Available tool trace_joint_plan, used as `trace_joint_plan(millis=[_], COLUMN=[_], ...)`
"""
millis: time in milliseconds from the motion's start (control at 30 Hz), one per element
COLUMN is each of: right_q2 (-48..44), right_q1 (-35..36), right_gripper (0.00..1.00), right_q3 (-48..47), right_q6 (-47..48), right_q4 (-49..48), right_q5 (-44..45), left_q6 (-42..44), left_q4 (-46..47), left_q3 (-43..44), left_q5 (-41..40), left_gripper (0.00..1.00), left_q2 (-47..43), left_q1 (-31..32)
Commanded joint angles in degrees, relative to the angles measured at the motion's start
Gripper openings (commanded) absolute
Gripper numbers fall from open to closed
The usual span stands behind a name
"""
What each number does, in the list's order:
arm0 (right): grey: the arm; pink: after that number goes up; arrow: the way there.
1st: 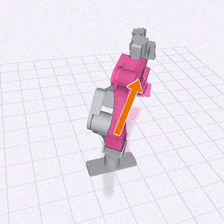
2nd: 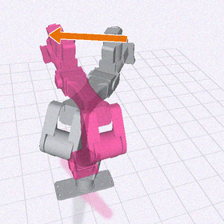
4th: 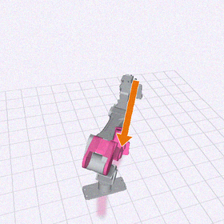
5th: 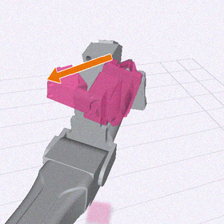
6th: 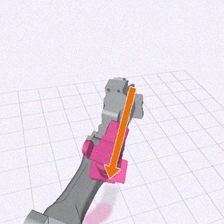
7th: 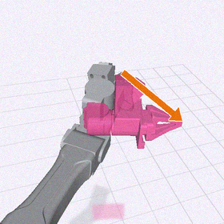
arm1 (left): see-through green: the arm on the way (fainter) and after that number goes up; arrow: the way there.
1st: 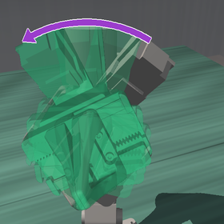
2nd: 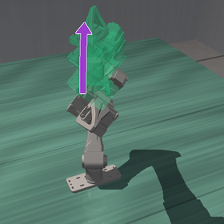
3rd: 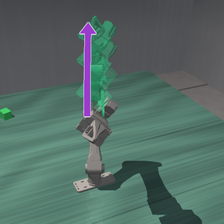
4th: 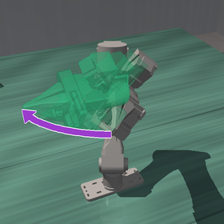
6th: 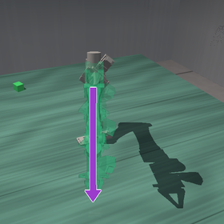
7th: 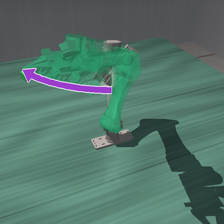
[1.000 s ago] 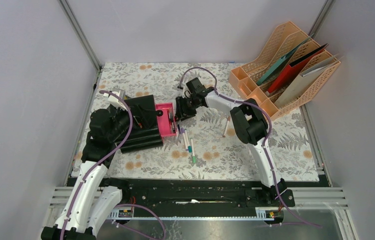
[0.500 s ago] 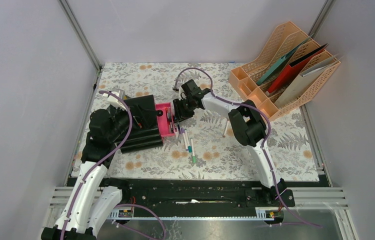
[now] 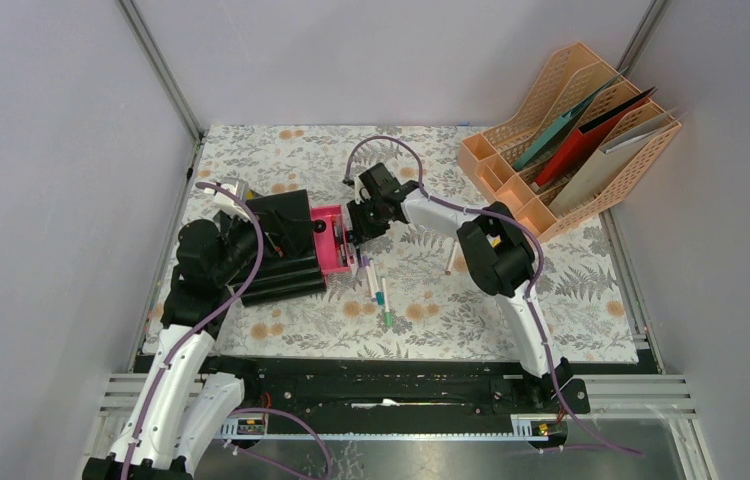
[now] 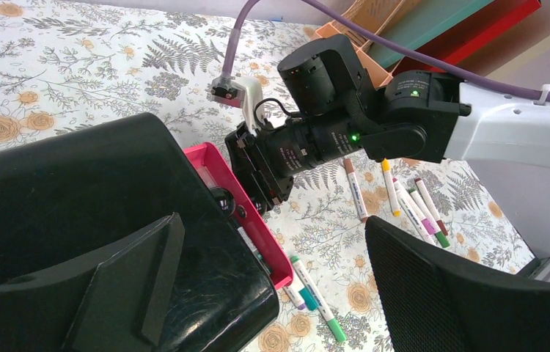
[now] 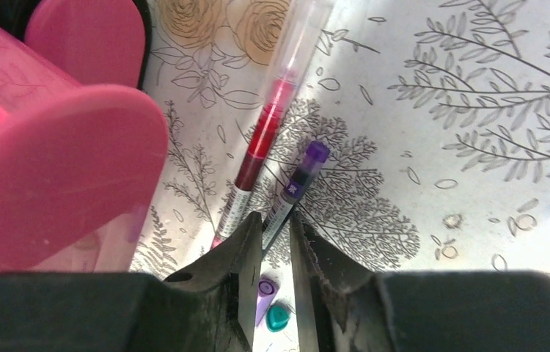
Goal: Organize the desk
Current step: Pick up the stationery from the center of the board.
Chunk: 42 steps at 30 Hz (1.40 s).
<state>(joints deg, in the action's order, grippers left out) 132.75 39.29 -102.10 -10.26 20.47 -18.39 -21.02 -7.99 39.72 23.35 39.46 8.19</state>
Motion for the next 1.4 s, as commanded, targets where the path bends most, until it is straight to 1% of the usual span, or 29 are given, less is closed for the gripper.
trace_joint_plan(millis=[0,200,400,700,800,933,1000,1067,1133,1200,1367], right_q2=[0.27,-1.99,-4.02,-6.07,-6.04,-5.76,-5.63,-5.10,-4.43,-4.00,-4.95], right_q1=[-0.17,-0.62,-3.13,-4.05,-4.13,-4.13,-4.12,-3.94,-3.66,-3.69,-3.62], right_gripper=[0.28,0.27,0.28,0.39,0.40,0.41,0.39,0.35,0.29,0.26,0.14], right_q3=[5.27,7.79,9.43,13.15,13.70,13.78,13.69,13.06,12.29,11.83,11.93], right_q6=[4.33,5.79,7.86,14.46,14.93,13.33,12.22,11.03,10.92,10.64,8.69], right_q4=[4.66,3.55,2.87,0.47,0.36,0.36,0.36,0.77,1.22,1.15,-0.74], right_q5=[11.87,14.58,16.89,22.56,22.41,18.66,14.25,12.38,12.88,13.31,11.57], left_q6=[0.01,0.01,0.01,0.01,0.01,0.01,0.01,0.01,0.01,0.07,0.10], left_q4=[3.15,3.03,3.00,3.16,3.15,3.16,3.11,3.15,3.07,3.06,3.02], left_q3=[-0.15,-0.13,-0.13,-0.09,-0.17,-0.15,-0.17,-0.25,-0.18,-0.18,-0.17], left_q5=[0.80,0.75,0.74,0.90,1.01,0.94,0.89,0.86,0.82,0.78,0.77], left_gripper=[0.99,0.99,0.99,0.99,0.99,0.99,0.99,0.99,0.99,0.99,0.99], left_q2=[-0.97,-1.31,-1.63,-1.89,-1.95,-2.05,-2.13,-2.24,-2.22,-2.20,-2.11], left_q1=[-0.36,-0.36,-0.36,-0.36,-0.36,-0.36,-0.36,-0.36,-0.36,-0.37,-0.36])
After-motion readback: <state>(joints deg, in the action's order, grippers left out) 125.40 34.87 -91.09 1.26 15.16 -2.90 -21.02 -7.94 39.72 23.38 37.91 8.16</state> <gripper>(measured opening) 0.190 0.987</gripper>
